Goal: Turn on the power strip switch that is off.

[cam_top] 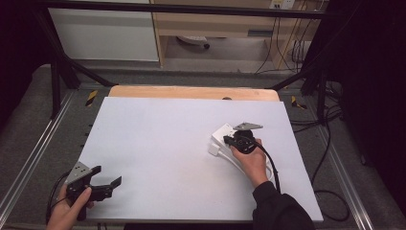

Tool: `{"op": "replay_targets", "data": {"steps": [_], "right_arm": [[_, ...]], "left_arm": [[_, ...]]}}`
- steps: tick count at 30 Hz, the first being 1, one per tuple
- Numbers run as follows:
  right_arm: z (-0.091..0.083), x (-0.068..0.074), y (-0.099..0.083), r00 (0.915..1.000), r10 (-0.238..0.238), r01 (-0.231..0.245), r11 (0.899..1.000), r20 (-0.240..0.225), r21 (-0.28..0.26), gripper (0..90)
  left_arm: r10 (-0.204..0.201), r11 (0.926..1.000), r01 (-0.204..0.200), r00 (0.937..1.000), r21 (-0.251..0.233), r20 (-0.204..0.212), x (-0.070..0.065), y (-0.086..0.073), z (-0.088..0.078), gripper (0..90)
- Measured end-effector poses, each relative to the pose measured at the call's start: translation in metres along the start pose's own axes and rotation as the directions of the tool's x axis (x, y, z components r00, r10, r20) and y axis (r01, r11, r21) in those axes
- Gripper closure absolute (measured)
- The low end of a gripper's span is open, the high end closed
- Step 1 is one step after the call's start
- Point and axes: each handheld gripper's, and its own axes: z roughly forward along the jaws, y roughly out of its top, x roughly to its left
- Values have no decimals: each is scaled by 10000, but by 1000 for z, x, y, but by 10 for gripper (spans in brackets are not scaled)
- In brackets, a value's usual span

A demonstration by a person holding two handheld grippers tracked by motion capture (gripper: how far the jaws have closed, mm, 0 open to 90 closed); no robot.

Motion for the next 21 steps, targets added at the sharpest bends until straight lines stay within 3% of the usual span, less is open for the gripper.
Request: {"op": "replay_targets", "data": {"steps": [21], "right_arm": [[0,0,0,9999,110,-110,9999,8,28,900]], "left_arm": [[18,10000,-18,10000,6,12,0,0,0,69]]}}
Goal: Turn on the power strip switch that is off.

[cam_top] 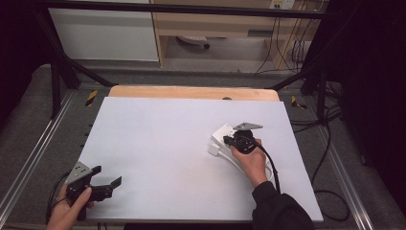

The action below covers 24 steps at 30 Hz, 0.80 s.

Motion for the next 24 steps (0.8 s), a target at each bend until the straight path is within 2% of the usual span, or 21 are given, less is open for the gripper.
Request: {"op": "replay_targets", "data": {"steps": [24], "right_arm": [[1,1,-1,10000,-67,67,10000,-50,-61,900]], "left_arm": [[8,10000,-8,10000,-17,32,0,0,0,69]]}}
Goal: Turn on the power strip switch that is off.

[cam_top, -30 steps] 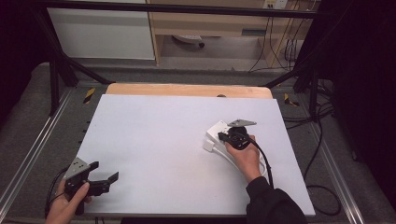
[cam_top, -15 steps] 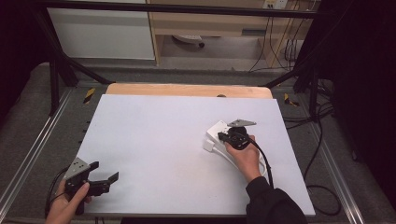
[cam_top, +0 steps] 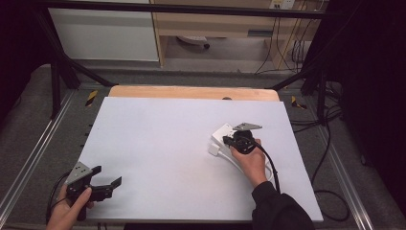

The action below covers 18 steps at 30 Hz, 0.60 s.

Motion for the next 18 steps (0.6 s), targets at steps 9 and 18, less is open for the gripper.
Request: {"op": "replay_targets", "data": {"steps": [9,18], "right_arm": [[0,0,-2,10000,9,-9,9999,31,101,900],[1,2,-1,10000,14,-14,10000,-86,78,900]], "left_arm": [[10,10000,-10,10000,-5,-2,0,0,0,69],[25,10000,-25,10000,32,23,0,0,0,69]]}}
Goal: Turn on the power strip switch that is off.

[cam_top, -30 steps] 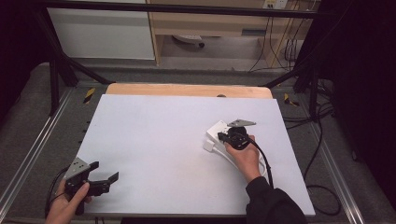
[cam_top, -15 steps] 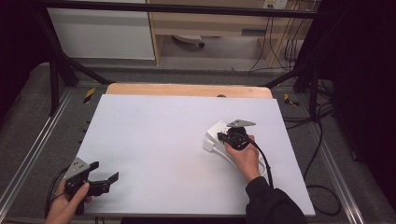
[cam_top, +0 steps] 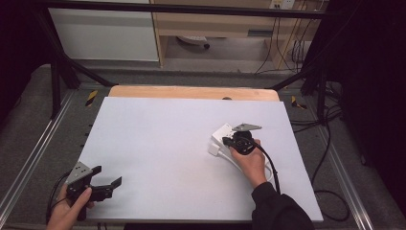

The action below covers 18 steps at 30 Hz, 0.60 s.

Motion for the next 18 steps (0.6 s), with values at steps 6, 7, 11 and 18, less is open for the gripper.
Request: {"op": "replay_targets", "data": {"steps": [6,7,11,18], "right_arm": [[3,3,1,10000,-7,6,10000,-48,-98,900],[2,3,2,10000,-11,11,9999,-41,-106,900],[-1,1,4,10000,41,-41,9997,9,-255,900],[-6,0,8,9999,169,-170,9984,-21,-540,855]], "left_arm": [[-19,10000,19,10000,-28,-17,0,0,0,69],[-25,10000,25,10000,-7,-5,0,0,0,69],[-11,10000,11,10000,-7,1,0,0,0,69],[1,10000,-1,10000,-15,0,0,0,0,69]]}}
